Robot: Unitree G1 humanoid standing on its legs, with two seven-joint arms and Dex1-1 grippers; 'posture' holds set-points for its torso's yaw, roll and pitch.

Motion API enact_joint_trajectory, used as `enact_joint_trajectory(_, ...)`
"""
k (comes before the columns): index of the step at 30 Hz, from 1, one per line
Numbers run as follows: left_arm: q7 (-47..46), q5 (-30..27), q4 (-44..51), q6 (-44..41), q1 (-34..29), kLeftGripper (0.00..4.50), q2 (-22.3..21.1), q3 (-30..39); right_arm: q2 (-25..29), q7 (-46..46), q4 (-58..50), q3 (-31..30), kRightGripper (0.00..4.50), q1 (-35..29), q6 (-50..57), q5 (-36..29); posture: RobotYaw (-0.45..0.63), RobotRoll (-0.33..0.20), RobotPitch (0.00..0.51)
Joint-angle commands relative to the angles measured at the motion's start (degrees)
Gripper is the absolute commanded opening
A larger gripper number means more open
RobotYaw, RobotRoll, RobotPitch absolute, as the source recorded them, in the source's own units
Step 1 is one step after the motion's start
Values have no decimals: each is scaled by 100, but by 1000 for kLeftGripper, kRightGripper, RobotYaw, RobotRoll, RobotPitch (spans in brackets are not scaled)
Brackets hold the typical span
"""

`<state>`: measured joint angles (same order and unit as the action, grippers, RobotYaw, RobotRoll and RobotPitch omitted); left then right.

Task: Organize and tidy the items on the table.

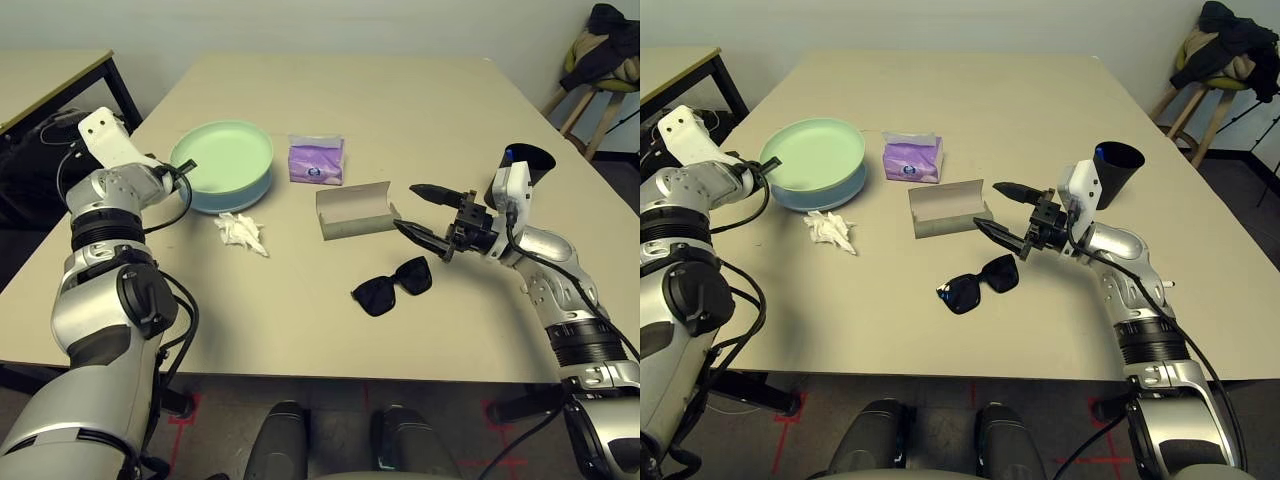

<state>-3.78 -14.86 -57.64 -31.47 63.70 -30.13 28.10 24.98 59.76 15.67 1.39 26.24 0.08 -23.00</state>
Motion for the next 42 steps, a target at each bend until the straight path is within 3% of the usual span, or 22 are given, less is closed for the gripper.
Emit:
enact_joint_trajectory(1, 262, 158, -65, 335, -69, 1874, 99, -320, 23, -30, -156, 61, 4500, -44, 43, -14, 188, 0, 38)
enact_joint_trajectory(8, 677, 181, 250, 466, -375, 4491, 90, -631, 14, -52, -200, 48, 4500, -76, 51, -12, 193, 0, 45)
enact_joint_trajectory(17, 3797, 67, 2610, -209, -1725, 4491, -462, -1992, -29, -97, -244, 34, 4500, -88, 79, 0, 202, 0, 48)
enact_joint_trajectory(20, 4460, -84, 3201, -344, -2111, 4491, -618, -2187, -50, -118, -272, 20, 4500, -92, 96, 3, 203, 0, 48)
enact_joint_trajectory(28, 5017, 113, 3523, -495, -2634, 4491, -854, -2625, -66, -151, -358, 23, 4500, -114, 149, -6, 198, 0, 49)
enact_joint_trajectory(36, 4937, 408, 3447, -452, -2860, 4491, -905, -2821, -47, -122, -311, 52, 4500, -142, 100, -6, 194, 0, 49)
enact_joint_trajectory(40, 4878, 433, 3472, -533, -2890, 3582, -879, -2767, -39, -93, -256, 62, 4500, -142, 59, -2, 195, 0, 50)
enact_joint_trajectory(42, 4874, 421, 3506, -584, -2910, 2749, -879, -2752, -38, -81, -236, 66, 4500, -137, 46, -3, 197, 0, 50)
